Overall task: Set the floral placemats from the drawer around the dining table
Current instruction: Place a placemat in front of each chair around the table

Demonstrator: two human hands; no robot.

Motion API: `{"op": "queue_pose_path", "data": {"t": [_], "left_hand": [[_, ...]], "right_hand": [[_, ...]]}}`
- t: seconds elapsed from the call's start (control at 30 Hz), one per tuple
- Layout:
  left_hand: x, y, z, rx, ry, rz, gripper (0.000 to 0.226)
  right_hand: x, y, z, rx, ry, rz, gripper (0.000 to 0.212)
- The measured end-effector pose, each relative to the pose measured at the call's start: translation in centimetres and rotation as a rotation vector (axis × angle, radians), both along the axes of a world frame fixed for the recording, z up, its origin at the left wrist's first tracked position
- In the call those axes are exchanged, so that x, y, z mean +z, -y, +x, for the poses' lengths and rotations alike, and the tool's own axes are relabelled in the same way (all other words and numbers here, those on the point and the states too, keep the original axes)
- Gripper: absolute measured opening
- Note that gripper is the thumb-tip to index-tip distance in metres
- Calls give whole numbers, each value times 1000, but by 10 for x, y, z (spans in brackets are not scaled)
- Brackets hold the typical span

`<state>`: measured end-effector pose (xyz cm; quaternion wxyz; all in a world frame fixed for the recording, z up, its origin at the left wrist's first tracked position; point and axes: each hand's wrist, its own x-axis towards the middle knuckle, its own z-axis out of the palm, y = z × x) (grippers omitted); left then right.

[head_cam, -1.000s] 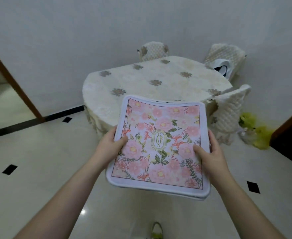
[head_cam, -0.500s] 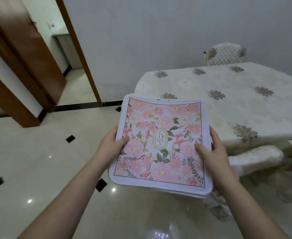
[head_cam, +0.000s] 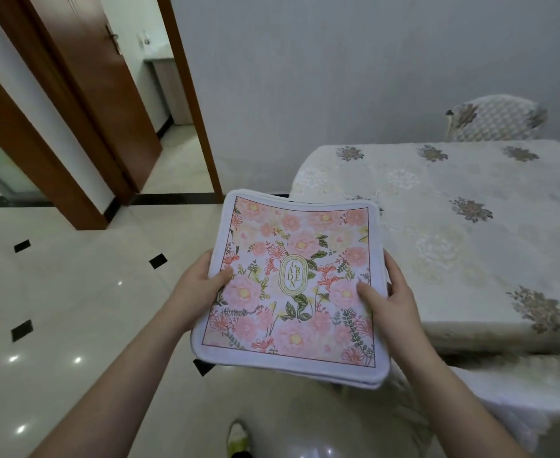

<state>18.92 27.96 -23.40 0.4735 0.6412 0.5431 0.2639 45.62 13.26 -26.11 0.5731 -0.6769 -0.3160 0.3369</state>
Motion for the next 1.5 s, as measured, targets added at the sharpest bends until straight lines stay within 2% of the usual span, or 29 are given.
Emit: {"op": "queue_pose_path", "data": {"t": [0.2, 0.47, 0.67, 0.83, 1.17, 1.5], "left_hand": [[-18, -82, -33, 24, 7, 27, 32], [-27, -212, -82, -1, 6, 38, 32], [-30, -281, -80, -79, 24, 28, 33], [-38, -318, -53, -123, 96, -20, 70], [-55, -405, 59, -346, 54, -21, 68], [-76, -484, 156, -440, 62, -90, 69]], "right_hand": [[-10, -89, -32, 52, -14, -33, 64], [-19, -217, -83, 10, 72, -41, 61], [-18, -267, -88, -45, 96, -54, 62], [-22, -291, -66, -115, 72, -74, 63], [-51, -335, 11, -307, 13, -108, 65], [-57, -383, 79, -420, -82, -184, 69]]}}
